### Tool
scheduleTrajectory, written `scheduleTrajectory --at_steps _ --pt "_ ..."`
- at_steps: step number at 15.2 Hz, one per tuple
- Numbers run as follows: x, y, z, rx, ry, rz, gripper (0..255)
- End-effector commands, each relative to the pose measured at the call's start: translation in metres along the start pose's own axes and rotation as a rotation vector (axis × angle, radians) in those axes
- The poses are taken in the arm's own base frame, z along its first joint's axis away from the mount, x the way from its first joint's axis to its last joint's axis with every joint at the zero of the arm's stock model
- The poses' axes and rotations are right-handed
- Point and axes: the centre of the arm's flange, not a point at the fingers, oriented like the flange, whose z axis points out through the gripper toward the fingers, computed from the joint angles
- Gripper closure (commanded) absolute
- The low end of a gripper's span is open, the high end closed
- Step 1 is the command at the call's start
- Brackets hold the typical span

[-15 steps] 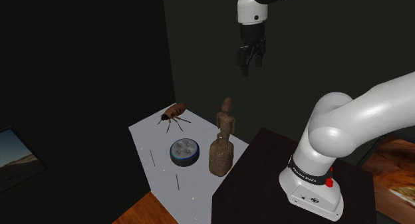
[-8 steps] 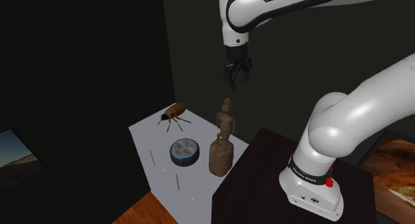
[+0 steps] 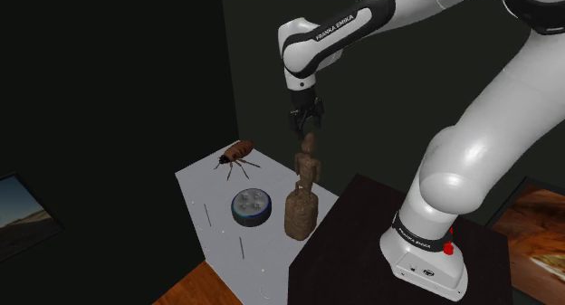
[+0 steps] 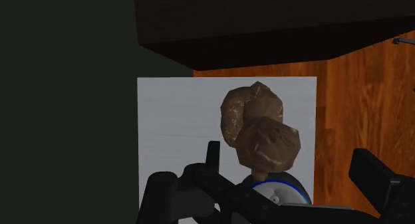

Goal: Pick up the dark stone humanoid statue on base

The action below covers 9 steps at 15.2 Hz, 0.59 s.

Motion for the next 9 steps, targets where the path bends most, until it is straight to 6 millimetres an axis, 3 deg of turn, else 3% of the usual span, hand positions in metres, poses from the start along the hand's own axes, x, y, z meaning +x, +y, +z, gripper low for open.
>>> scheduleTrajectory --at_steps 1,7,9 --pt "0.020 0.001 0.020 0.004 -0.015 0.002 0" --pt "0.078 0.001 0.081 0.015 -0.062 0.009 0" --pt "0.080 0.000 0.086 0.015 -0.062 0.009 0"
